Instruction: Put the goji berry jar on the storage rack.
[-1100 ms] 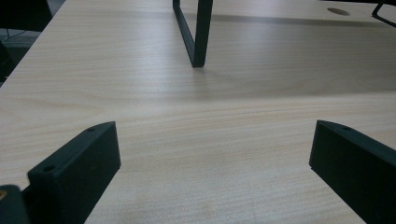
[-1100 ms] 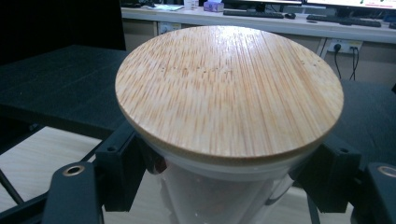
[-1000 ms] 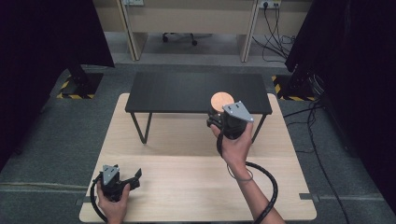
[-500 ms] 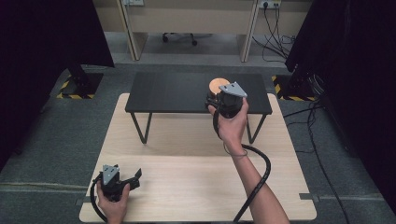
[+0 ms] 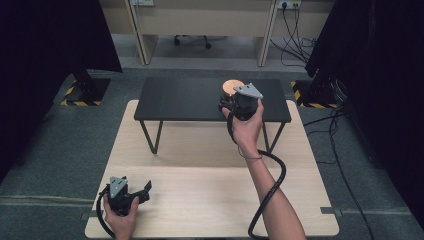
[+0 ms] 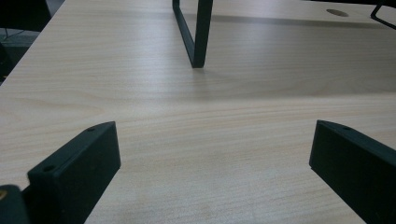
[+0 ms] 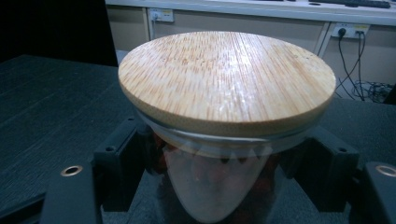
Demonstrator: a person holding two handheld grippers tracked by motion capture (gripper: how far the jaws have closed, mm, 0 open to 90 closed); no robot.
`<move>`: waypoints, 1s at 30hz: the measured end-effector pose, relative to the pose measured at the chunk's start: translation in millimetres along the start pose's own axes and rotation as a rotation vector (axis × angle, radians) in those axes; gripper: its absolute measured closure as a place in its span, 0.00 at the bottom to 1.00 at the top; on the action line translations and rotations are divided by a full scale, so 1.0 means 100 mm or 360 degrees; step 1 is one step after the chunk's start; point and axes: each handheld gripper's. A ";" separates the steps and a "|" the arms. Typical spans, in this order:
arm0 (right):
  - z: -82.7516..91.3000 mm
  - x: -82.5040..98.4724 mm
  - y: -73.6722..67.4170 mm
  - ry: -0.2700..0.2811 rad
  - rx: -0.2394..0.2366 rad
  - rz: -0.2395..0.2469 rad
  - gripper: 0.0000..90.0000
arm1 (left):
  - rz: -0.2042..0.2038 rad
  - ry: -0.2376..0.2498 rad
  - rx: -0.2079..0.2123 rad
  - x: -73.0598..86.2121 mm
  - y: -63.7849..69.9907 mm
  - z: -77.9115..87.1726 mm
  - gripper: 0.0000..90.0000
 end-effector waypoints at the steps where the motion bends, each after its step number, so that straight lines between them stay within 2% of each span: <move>1: -0.01 0.00 0.00 0.0002 0.0003 -0.0001 0.29 | 0.0000 0.0000 0.0000 0.00 0.00 0.00 0.01; 22: -0.03 0.02 -0.02 0.0016 0.0007 -0.0004 0.28 | 0.0003 0.0001 0.0002 0.00 0.00 0.00 0.01; 24: -0.02 0.02 -0.03 0.0013 0.0017 0.0007 0.25 | 0.0002 0.0001 0.0001 0.00 0.00 0.00 0.01; 26: 0.01 0.02 -0.09 0.0021 0.0053 0.0053 0.18 | 0.0001 -0.0001 0.0000 0.00 0.00 0.00 0.01; 27: 0.04 0.03 -0.11 0.0027 0.0054 0.0049 0.10 | 0.0001 0.0000 0.0000 0.00 0.00 0.00 0.01; 28: 0.04 0.03 -0.11 0.0027 0.0054 0.0049 0.10 | 0.0000 0.0000 0.0000 0.00 0.00 0.00 0.01; 29: 0.07 0.03 -0.12 0.0033 0.0044 0.0047 0.03 | 0.0001 0.0000 0.0000 0.00 0.00 0.00 0.01; 30: 0.07 0.03 -0.12 0.0033 0.0044 0.0047 0.03 | 0.0001 0.0000 0.0000 0.00 0.00 0.00 0.01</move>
Point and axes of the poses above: each handheld gripper's, and its own axes: z roughly backward along the jaws, x roughly out of its underside, y roughly to its right, and after that the axes turned 2 degrees about -x, right-handed
